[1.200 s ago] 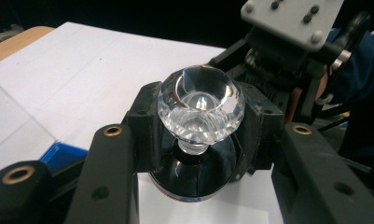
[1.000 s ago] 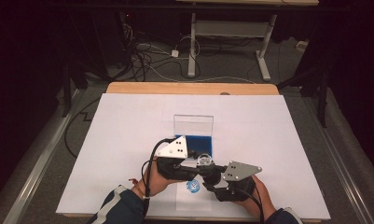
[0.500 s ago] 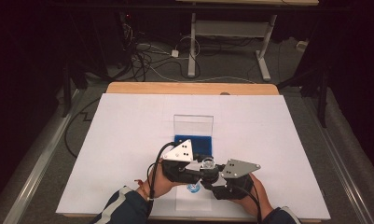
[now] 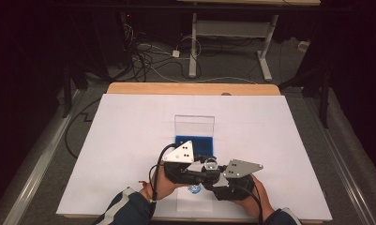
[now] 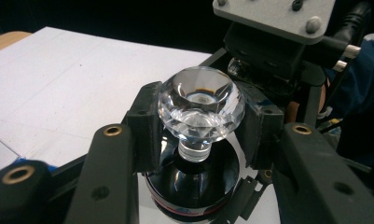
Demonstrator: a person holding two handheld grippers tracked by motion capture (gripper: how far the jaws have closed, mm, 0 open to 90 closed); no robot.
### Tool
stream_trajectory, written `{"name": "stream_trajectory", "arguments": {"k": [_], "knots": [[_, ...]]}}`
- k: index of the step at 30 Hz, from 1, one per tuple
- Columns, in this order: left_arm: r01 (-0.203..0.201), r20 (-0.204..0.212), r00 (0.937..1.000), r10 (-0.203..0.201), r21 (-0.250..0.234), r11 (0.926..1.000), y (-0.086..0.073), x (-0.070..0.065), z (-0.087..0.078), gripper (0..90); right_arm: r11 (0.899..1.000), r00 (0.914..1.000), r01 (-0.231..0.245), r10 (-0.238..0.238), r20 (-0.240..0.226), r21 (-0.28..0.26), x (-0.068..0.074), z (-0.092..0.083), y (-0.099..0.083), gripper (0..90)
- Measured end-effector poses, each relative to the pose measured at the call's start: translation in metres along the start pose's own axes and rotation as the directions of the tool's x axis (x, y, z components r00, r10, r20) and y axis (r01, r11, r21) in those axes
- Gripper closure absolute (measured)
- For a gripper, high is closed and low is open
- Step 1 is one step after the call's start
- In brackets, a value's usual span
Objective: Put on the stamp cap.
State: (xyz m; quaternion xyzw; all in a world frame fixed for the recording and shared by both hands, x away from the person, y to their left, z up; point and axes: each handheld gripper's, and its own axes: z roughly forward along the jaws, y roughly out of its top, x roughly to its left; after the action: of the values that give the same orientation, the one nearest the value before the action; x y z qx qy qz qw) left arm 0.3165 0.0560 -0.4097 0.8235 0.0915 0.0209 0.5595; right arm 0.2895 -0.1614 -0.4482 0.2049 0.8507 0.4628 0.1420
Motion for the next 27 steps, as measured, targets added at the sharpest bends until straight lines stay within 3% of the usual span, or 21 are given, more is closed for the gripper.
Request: {"name": "stream_trajectory", "arguments": {"k": [14,27], "knots": [[0.019,0.013,0.9997,-0.019,-0.034,0.9992,-0.0051,0.0009,0.0007,54.1,0.999,0.9998,-0.019,0.019,0.002,-0.038,0.0003,-0.0032,-0.0009,39.0],[0.047,0.035,0.9983,-0.046,-0.008,0.9989,-0.0082,0.0031,0.0037,54.2,1.000,0.9997,0.018,-0.018,0.015,0.007,0.0037,-0.0025,-0.0008,39.2]]}}
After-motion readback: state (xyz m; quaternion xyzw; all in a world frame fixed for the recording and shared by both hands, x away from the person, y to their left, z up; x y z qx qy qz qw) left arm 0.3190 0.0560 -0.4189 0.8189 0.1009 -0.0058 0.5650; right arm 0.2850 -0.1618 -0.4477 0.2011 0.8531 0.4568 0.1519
